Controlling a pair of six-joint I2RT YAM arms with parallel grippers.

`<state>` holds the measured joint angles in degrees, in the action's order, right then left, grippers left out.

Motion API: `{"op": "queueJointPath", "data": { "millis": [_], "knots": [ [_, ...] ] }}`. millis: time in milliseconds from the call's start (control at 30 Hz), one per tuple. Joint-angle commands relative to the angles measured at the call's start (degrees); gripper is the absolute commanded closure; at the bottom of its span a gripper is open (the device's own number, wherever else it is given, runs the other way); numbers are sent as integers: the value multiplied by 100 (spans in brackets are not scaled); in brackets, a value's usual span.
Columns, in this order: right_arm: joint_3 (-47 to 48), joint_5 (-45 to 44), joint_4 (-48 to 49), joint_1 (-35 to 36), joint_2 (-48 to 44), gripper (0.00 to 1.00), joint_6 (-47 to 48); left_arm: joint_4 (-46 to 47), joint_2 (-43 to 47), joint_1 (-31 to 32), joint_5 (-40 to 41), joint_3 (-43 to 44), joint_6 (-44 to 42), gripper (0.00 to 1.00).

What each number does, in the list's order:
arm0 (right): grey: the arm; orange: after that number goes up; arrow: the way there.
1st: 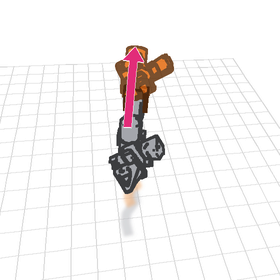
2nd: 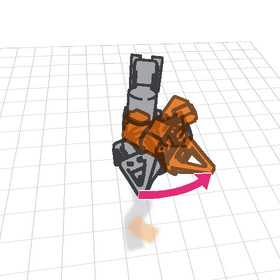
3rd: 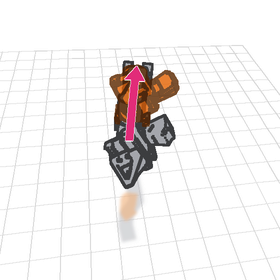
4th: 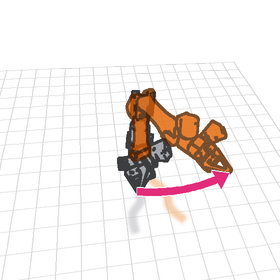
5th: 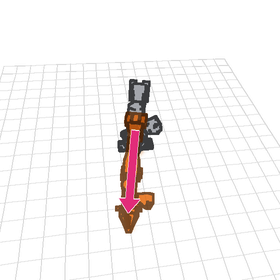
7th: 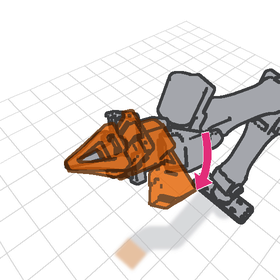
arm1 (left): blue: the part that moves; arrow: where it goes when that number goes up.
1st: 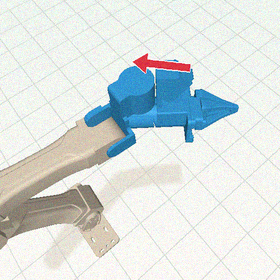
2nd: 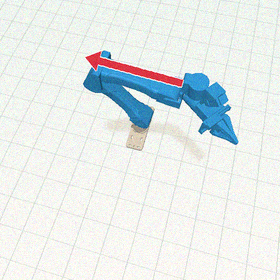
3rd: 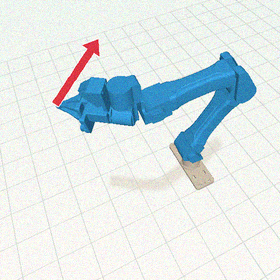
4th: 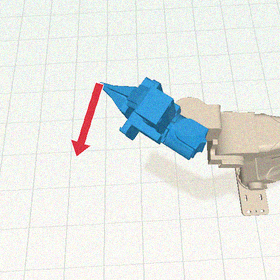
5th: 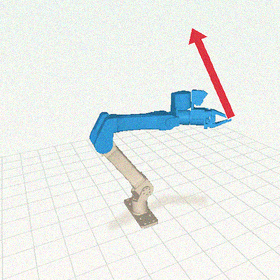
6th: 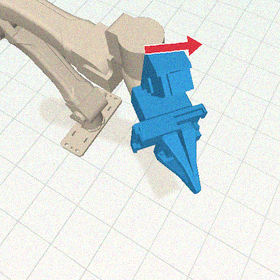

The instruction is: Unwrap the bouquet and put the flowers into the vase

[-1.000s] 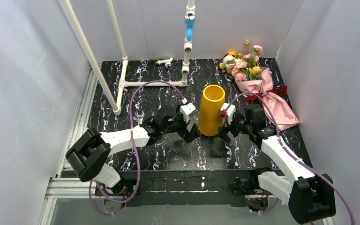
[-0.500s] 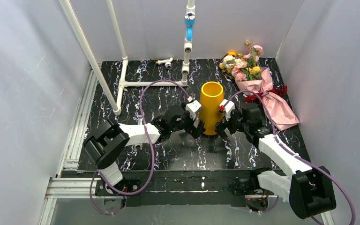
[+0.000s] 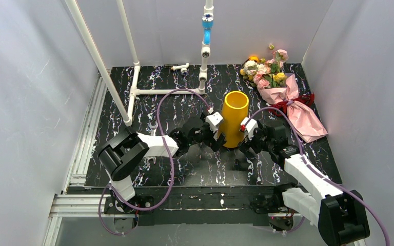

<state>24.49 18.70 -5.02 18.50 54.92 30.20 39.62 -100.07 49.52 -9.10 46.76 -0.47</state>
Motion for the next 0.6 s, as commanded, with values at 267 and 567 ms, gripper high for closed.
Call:
{"op": "queueJointPath", "data": {
  "millis": [267, 567],
  "knots": [
    [-200, -379, 919, 13, 212, 0, -41, 688, -460, 33, 582, 147, -400, 0],
    [-321, -761, 1627, 13, 639, 0, -295, 758, -828, 23, 1207, 484, -400, 0]
  ]
}}
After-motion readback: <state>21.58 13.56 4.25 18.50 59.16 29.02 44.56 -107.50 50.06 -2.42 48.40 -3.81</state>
